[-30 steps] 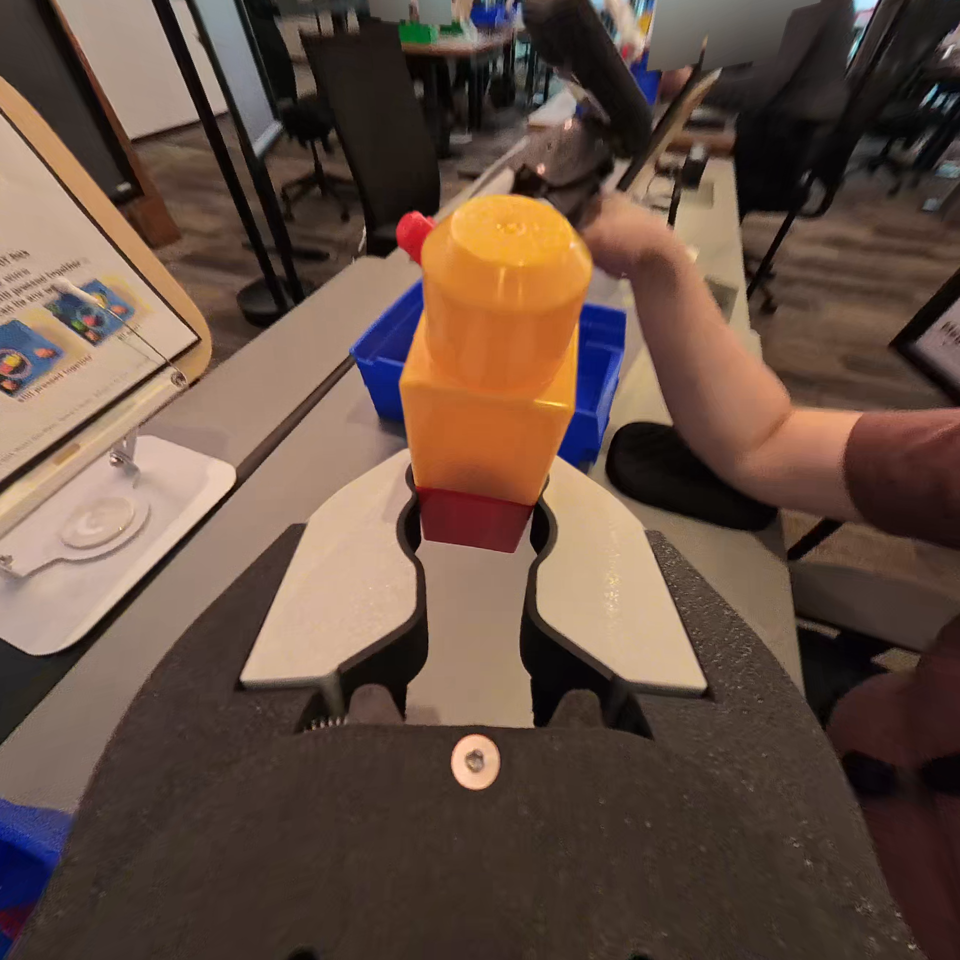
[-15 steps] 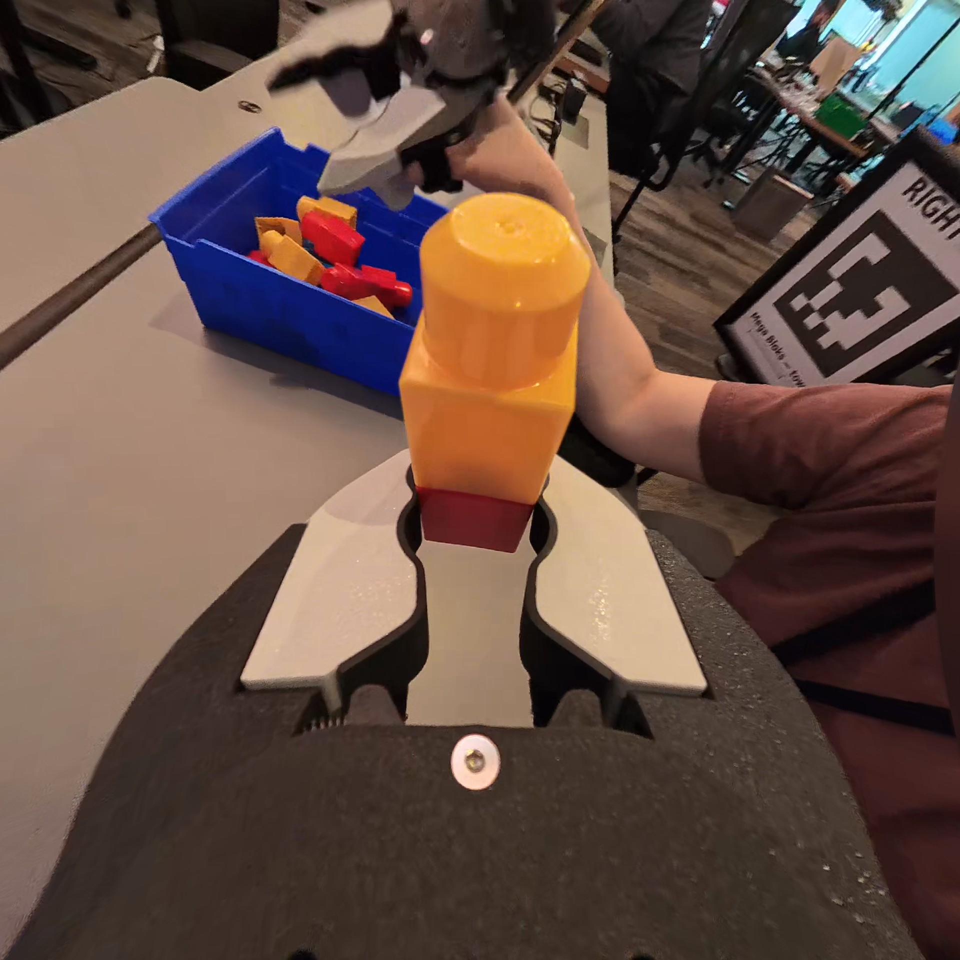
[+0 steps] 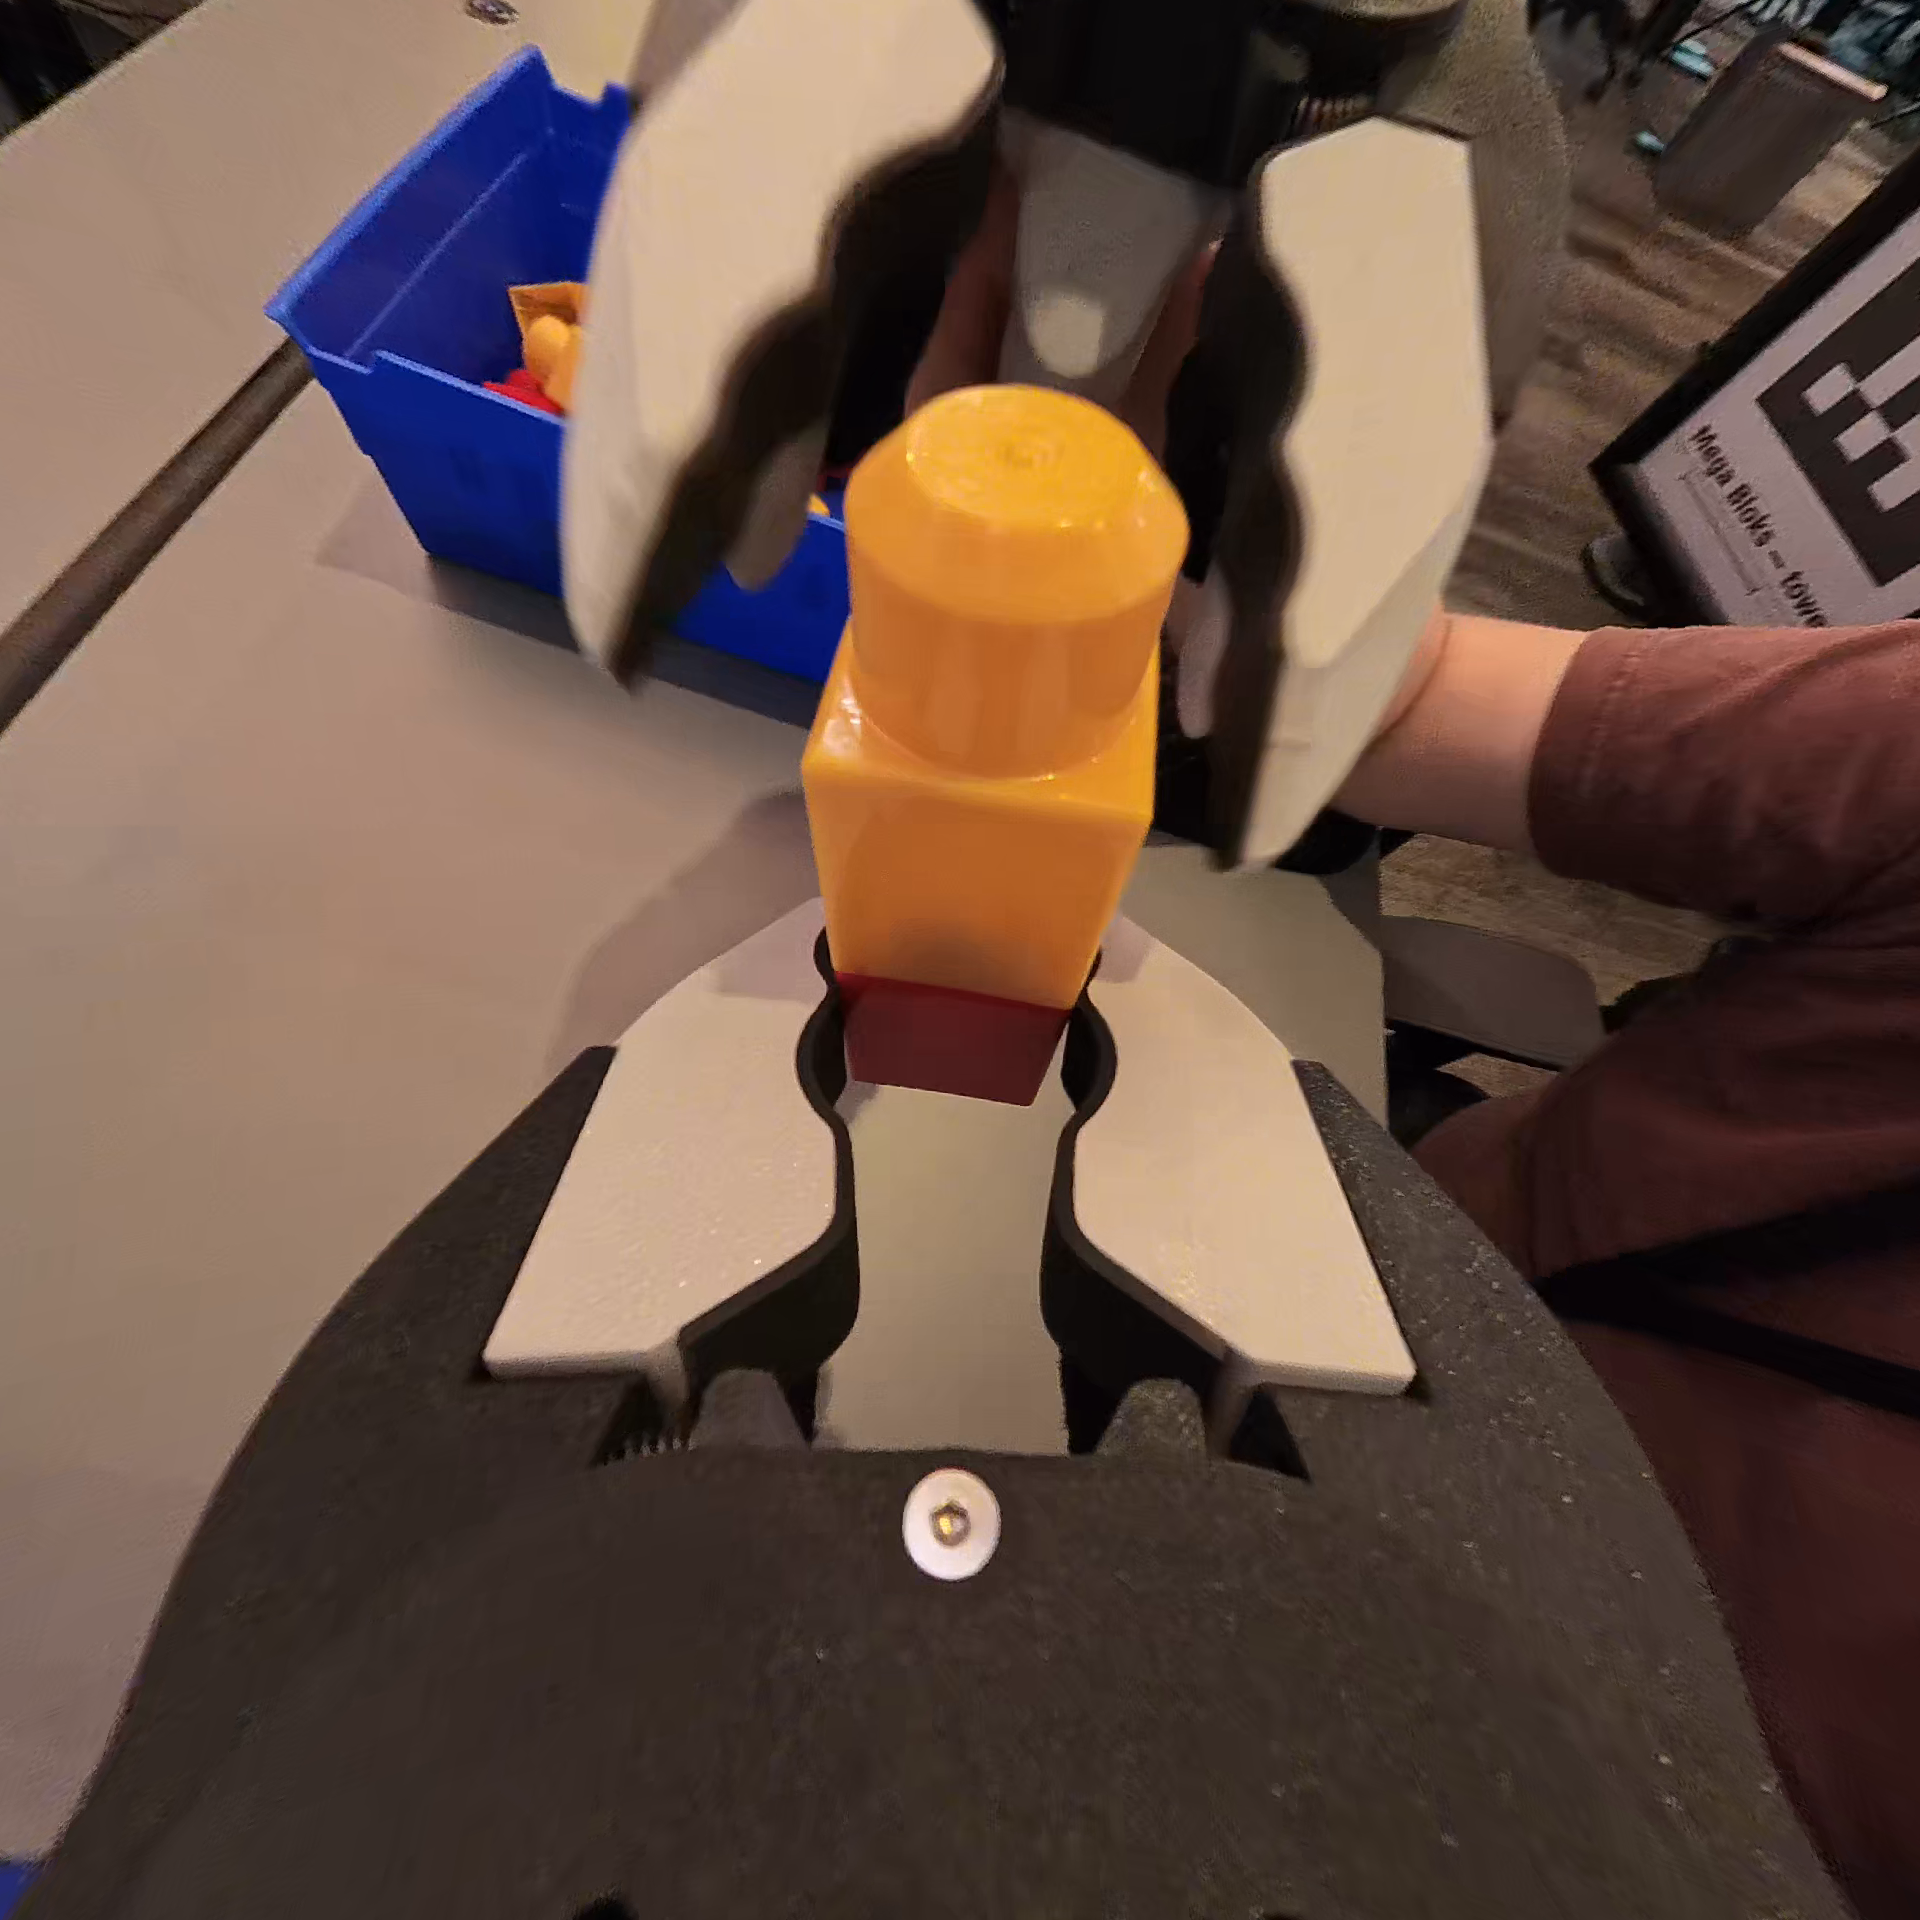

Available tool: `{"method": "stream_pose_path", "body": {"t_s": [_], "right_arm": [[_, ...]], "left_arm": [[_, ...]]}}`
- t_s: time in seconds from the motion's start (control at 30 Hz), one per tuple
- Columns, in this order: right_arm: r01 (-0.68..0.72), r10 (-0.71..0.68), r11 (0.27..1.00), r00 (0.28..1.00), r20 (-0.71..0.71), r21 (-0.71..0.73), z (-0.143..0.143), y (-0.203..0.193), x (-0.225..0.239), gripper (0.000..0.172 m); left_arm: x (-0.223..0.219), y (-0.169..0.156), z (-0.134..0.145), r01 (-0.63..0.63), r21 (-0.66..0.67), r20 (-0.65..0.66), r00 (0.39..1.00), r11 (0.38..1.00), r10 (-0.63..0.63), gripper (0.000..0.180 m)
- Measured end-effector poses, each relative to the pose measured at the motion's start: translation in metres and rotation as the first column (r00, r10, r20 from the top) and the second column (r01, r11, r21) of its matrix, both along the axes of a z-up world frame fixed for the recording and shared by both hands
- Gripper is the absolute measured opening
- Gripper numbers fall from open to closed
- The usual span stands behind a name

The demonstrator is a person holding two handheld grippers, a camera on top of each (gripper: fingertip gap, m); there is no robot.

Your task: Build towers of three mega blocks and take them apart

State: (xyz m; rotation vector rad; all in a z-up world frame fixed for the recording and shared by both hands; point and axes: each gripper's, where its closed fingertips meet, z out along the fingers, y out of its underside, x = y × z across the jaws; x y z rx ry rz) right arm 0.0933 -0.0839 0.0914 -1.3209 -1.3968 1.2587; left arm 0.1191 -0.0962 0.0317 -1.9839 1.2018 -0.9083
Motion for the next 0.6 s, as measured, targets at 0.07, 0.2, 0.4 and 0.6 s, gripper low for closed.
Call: {"method": "stream_pose_path", "body": {"t_s": [0.07,0.2,0.4,0.6], "right_arm": [[-0.044,0.045,0.998,0.999,0.018,-0.046,-0.004,-0.001,-0.001,0.037],[-0.057,0.055,0.994,0.998,-0.023,-0.09,0.002,-0.002,-0.002,0.036],[-0.045,0.04,0.988,0.999,-0.037,-0.147,0.002,0.002,-0.004,0.036],[0.092,-0.127,0.971,0.98,-0.152,-0.221,0.024,0.044,0.028,0.036]], "left_arm": [[-0.002,0.003,-0.002,-0.013,0.024,-0.023,1.0,1.0,0.014,0.038],[0.004,0.0,0.001,0.008,-0.018,0.035,0.999,1.0,-0.007,0.038],[0.007,-0.003,-0.003,0.031,-0.09,0.061,0.998,0.995,-0.025,0.038],[0.003,-0.008,-0.037,0.08,-0.144,-0.096,0.991,0.986,-0.094,0.038]]}}
